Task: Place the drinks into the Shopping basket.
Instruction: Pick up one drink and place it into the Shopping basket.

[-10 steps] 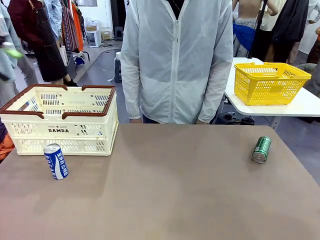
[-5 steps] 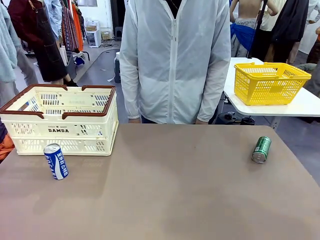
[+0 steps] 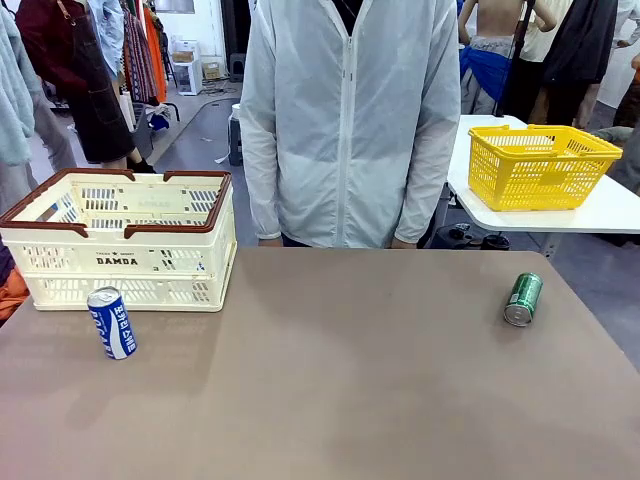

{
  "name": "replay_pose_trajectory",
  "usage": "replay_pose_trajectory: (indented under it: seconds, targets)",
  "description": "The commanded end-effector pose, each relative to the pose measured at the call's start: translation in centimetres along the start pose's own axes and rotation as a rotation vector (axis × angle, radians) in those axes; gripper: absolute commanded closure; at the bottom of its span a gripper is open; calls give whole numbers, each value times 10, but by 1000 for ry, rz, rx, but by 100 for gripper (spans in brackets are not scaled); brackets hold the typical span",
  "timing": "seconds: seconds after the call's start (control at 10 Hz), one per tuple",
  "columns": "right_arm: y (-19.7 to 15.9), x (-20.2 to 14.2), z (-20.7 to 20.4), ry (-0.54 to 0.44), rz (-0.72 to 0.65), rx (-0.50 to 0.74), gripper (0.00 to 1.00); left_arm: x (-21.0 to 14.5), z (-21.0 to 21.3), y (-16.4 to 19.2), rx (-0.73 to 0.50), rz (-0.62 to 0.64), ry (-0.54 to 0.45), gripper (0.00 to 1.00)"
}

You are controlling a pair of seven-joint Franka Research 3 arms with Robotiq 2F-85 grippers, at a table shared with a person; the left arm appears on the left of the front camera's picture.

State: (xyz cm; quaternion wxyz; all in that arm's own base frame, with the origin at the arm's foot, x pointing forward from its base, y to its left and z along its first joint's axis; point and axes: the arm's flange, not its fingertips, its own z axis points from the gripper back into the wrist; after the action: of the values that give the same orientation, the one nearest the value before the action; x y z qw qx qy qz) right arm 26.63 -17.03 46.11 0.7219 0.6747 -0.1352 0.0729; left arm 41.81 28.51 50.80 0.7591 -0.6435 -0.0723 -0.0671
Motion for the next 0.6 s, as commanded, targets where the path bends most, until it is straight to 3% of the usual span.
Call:
replay_pose_trajectory:
  seconds: [0.0,0.5]
  targets:
    - [4,3,1,-5,3,8,0,-1,1,1,2,8,5,0]
    - [4,3,1,-5,3,8,0,-1,1,1,2,8,5,0]
